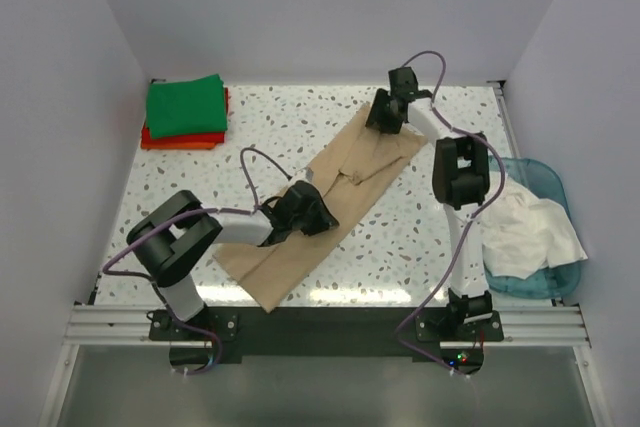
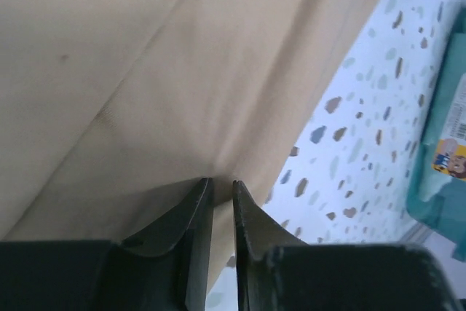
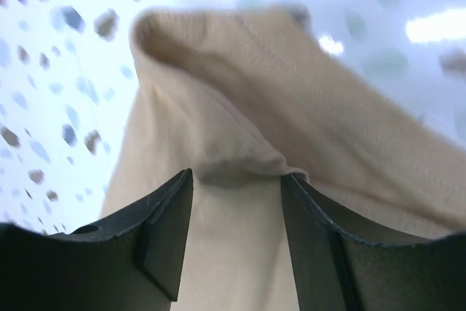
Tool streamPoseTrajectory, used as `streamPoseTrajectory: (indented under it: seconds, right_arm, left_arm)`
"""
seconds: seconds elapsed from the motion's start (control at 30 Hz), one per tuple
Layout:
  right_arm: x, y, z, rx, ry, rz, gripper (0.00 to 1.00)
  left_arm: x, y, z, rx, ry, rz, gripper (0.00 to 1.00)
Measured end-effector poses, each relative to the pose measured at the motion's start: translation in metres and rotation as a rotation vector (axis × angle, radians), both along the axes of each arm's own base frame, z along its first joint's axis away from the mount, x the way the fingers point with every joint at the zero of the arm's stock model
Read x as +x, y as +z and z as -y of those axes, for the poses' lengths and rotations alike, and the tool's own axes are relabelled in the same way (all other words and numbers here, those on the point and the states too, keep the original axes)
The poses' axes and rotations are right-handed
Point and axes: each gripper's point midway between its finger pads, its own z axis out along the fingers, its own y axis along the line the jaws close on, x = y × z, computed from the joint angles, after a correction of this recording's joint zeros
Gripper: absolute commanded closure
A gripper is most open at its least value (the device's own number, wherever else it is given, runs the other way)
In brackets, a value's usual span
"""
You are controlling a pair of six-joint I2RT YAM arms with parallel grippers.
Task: Fold and stack the t-shirts
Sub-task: Fold the tshirt
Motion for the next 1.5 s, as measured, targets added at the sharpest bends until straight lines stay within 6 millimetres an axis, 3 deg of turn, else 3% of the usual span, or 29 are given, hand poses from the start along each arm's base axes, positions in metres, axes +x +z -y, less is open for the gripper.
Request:
streamPoseTrajectory:
  seconds: [0.1,0.2,0.3,0.4,0.6,0.77,0.87,0.93,1.0,1.07,1.17,1.37,1.5]
  right_arm:
    - [0.039,0.003,-0.015,0.022,0.055,0.069,0.38]
    - [0.057,0.005,-0.025,0.042,0.101,0.116,0.34]
    - [0.062,0.008,-0.031,0.058,0.139,0.139,0.29]
    - [0.063,0.010,-0.033,0.056,0.159,0.151,0.25]
    - [0.060,0.029,-0.026,0.022,0.157,0.171,0.25]
    - [0.028,0.083,-0.006,-0.031,0.098,0.187,0.26]
    - [0.001,0.113,0.002,-0.043,0.075,0.208,0.28]
    - [-0.017,0.119,0.005,-0.053,0.062,0.202,0.33]
    - [-0.031,0.111,0.005,-0.056,0.061,0.180,0.36]
    - [-0.042,0.091,0.003,-0.064,0.063,0.130,0.39]
    - [-0.053,0.056,0.002,-0.076,0.070,0.051,0.43]
    - [-0.062,-0.005,0.004,-0.102,0.074,-0.075,0.47]
    - [-0.040,-0.004,0.000,-0.105,0.071,-0.038,0.47]
  left_arm:
    - [0.000,0.003,0.041,-0.075,-0.046,-0.032,0.71]
    - [0.001,0.006,0.079,-0.151,-0.106,-0.058,0.65]
    - [0.002,0.014,0.094,-0.188,-0.152,-0.062,0.58]
    - [0.007,0.027,0.096,-0.200,-0.189,-0.026,0.56]
    - [0.022,0.069,0.067,-0.156,-0.222,0.101,0.58]
    - [0.024,0.110,0.017,-0.022,-0.184,0.251,0.70]
    - [0.008,0.106,-0.015,0.062,-0.172,0.273,0.80]
    - [-0.007,0.089,-0.035,0.119,-0.172,0.246,0.82]
    - [-0.022,0.067,-0.050,0.170,-0.179,0.206,0.85]
    - [-0.043,0.039,-0.065,0.229,-0.200,0.144,0.88]
    - [-0.063,0.014,-0.078,0.283,-0.228,0.086,0.90]
    - [-0.080,-0.003,-0.085,0.310,-0.248,0.052,0.92]
    - [-0.082,-0.004,-0.081,0.297,-0.237,0.048,0.93]
